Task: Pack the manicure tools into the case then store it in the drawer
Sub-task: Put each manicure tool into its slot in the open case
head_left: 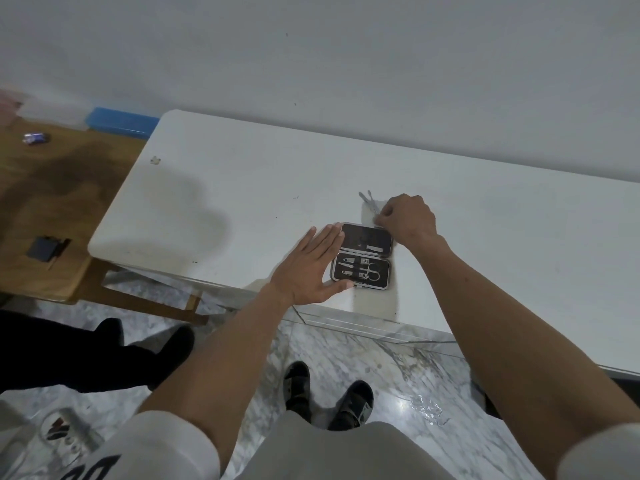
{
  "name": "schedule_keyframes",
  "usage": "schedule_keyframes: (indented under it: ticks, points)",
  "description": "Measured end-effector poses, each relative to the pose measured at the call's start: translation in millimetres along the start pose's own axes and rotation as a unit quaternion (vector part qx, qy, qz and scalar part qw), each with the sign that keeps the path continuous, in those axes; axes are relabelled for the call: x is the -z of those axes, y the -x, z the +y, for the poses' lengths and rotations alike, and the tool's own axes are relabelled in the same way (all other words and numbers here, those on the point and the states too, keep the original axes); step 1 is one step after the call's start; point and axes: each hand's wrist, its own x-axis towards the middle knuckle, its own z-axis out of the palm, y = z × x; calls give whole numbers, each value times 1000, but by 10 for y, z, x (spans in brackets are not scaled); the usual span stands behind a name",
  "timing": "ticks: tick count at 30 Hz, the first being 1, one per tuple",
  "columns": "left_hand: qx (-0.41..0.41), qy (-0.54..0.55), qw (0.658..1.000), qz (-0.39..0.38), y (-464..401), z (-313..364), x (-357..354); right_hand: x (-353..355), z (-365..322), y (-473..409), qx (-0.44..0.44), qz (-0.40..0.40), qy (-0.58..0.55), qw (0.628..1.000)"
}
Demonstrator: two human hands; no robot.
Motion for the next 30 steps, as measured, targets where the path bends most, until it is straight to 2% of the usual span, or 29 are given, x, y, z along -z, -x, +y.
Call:
schedule_keyframes:
  ticks: [6,18,26,30]
  points:
    - [1,-4,1000,-4,-4,0,4,-29,-23,-70,-11,8,16,1000]
    - [-1,-7,1000,-12,-8,-11,10,51,237,-23,11,-8,-192,981]
    - [1,1,1000,-18,-12,-10,18,91,317,90,32,17,-241,970]
    - [1,0,1000,-18,-13,-11,16,153,365,210,38,5,-256,966]
